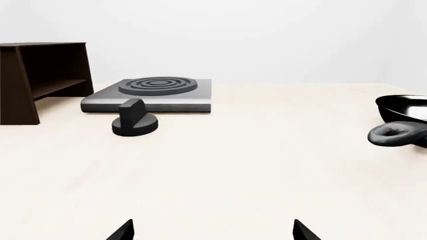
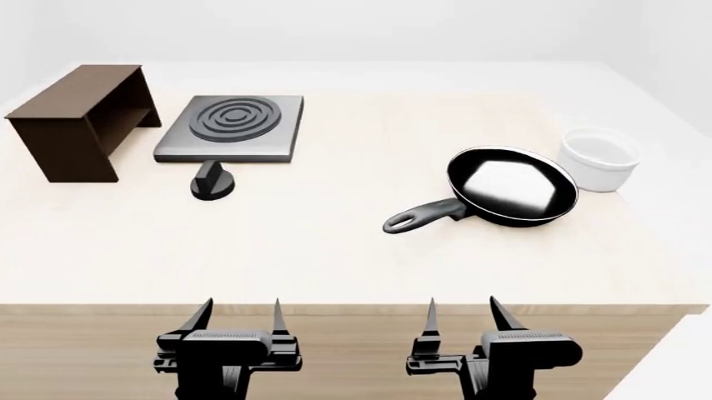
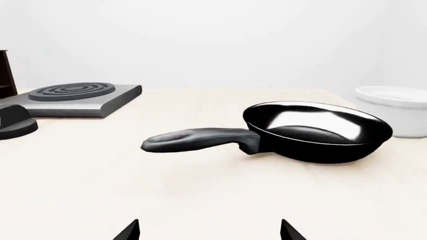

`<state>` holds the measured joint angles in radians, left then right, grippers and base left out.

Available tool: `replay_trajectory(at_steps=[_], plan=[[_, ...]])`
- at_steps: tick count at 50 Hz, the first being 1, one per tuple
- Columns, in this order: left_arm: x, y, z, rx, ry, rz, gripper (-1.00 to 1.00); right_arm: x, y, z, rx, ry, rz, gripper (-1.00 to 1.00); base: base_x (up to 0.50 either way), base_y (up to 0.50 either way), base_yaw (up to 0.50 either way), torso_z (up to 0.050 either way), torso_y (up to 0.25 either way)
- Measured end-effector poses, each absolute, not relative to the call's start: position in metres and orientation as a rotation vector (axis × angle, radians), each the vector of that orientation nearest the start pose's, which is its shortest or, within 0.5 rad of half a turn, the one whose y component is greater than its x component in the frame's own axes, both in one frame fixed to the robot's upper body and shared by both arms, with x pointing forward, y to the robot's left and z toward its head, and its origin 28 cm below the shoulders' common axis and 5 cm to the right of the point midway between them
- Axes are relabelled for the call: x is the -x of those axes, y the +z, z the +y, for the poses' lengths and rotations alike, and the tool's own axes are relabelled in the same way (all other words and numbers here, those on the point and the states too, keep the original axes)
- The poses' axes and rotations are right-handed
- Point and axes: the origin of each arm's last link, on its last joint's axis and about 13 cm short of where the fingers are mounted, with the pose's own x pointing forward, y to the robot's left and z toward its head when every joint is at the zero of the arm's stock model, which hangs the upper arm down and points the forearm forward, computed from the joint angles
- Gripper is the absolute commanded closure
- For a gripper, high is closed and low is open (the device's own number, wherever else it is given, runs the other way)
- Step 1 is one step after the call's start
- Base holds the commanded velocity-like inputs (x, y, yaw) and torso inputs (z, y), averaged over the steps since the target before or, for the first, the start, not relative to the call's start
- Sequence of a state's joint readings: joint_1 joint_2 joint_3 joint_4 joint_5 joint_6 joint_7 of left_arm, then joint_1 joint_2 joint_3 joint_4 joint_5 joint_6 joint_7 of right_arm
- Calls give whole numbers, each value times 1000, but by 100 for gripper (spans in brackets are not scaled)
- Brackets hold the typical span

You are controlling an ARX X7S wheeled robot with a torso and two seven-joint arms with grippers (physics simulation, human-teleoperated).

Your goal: Put the frying pan on top of the cabinet.

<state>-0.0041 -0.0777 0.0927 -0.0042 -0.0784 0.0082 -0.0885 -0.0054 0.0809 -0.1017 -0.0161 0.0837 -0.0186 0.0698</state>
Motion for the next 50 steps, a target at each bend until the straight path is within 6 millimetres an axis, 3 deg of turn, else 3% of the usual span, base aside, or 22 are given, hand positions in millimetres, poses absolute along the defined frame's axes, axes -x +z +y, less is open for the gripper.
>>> replay_trajectory(at_steps=[15, 19, 25, 29, 37, 50], plan=[[-211, 16, 204, 3, -8, 5, -100, -211, 17, -97, -10, 14, -8, -100, 0, -354, 0, 0, 0], [-218, 37, 203, -12, 1, -25, -100, -217, 36, -100, -5, 0, -11, -100, 21, 0, 0, 0, 0], [-230, 80, 204, -9, 28, -110, -100, -222, 81, -106, 9, -8, -87, -100, 500, 0, 0, 0, 0], [-233, 95, 206, -10, 38, -144, -100, -221, 97, -108, 20, -13, -118, -100, 500, 0, 0, 0, 0], [-234, 108, 206, -18, 49, -173, -100, -217, 112, -110, 35, -23, -143, -100, 500, 0, 0, 0, 0], [-235, 112, 207, -33, 53, -183, -100, -215, 118, -111, 43, -27, -152, -100, 500, 0, 0, 0, 0]])
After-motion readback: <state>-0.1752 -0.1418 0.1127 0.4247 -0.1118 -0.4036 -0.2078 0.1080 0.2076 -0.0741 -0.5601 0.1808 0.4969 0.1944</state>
